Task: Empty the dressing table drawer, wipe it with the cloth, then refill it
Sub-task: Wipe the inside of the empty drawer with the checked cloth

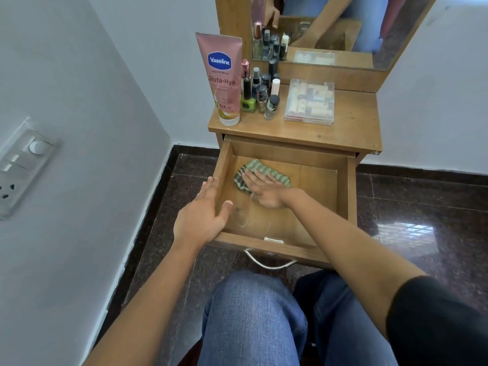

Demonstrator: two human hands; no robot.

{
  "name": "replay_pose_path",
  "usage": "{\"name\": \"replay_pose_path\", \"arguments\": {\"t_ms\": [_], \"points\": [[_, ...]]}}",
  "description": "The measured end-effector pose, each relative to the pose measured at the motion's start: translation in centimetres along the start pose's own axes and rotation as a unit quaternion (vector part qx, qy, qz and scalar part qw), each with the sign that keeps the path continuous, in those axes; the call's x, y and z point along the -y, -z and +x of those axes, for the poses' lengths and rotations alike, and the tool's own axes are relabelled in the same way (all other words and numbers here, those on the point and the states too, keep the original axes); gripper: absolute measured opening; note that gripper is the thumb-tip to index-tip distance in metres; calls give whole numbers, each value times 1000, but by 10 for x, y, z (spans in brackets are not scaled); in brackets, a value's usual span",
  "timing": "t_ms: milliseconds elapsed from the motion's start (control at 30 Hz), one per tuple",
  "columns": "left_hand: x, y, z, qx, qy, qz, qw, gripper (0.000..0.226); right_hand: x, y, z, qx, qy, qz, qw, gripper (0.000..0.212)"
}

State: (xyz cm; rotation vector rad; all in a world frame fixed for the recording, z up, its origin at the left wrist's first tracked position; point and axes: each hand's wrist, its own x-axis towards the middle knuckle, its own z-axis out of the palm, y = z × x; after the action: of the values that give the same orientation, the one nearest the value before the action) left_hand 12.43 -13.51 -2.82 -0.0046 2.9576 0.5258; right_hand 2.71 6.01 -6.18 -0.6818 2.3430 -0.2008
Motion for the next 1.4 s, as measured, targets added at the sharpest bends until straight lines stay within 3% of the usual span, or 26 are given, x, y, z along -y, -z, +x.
{"name": "replay_pose_path", "arguments": {"t_ms": [400, 633, 900, 1100, 1400], "points": [[1, 1, 1, -7, 2, -8, 1000, 66, -66, -11, -49, -22, -50, 26, 998, 63], [0, -2, 1, -14, 3, -5, 1000, 67, -37, -40, -69, 15, 20, 12, 1000, 60], [-1, -2, 0, -16, -3, -3, 1000, 66, 10, -18, -7, 4, 52, -35, 998, 60], [2, 1, 2, -8, 1, -9, 1000, 65, -12, 12, 4, -14, 22, -21, 999, 58], [-1, 1, 1, -21, 6, -27, 999, 64, -52, -16, -59, 1, 21, -13, 1000, 58]]}}
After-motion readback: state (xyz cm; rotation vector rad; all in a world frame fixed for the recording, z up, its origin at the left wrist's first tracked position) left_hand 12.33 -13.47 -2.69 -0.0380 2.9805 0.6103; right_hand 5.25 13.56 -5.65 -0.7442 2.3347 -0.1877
